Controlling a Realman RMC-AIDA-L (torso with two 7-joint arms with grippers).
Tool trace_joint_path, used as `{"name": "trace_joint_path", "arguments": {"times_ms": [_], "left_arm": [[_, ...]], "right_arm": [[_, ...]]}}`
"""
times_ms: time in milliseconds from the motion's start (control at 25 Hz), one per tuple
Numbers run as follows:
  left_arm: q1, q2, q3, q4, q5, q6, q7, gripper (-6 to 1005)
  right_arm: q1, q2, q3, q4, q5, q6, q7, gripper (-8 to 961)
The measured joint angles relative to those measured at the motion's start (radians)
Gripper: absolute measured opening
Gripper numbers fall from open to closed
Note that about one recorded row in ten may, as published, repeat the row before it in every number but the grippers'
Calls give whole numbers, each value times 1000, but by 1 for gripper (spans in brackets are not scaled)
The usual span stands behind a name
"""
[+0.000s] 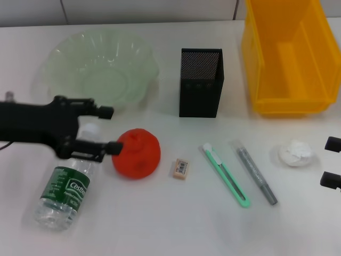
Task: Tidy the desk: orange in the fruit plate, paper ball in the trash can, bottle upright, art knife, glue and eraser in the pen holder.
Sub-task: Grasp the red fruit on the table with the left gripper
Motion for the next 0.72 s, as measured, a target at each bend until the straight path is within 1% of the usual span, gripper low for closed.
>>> {"name": "trace_joint_path", "arguments": {"times_ms": [40, 120, 160, 240, 440, 640, 720], "left_arm": [[-20, -14, 2, 7, 39, -27, -5, 820], [-50, -29, 20, 11, 100, -84, -10, 819], [-58, -32, 31, 8, 114, -106, -11, 818], [-68, -33, 84, -5, 128, -163, -18, 817], [-59, -34, 243, -22, 129, -306, -24, 814], [-57, -36, 351, -37, 133, -371, -24, 811], [-57, -36, 368, -43, 133, -389, -23, 732]], "right_arm": [[0, 0, 0, 1, -1, 0, 0, 734], [0, 1, -1, 4, -3, 1, 0, 733], [0, 2, -2, 4, -5, 1, 0, 733], [0, 3, -3, 7, -7, 1, 0, 733], [6, 5, -6, 12, -7, 2, -1, 733], [13, 6, -3, 32, -7, 4, -1, 732], [13, 5, -4, 33, -7, 9, -1, 732]]}}
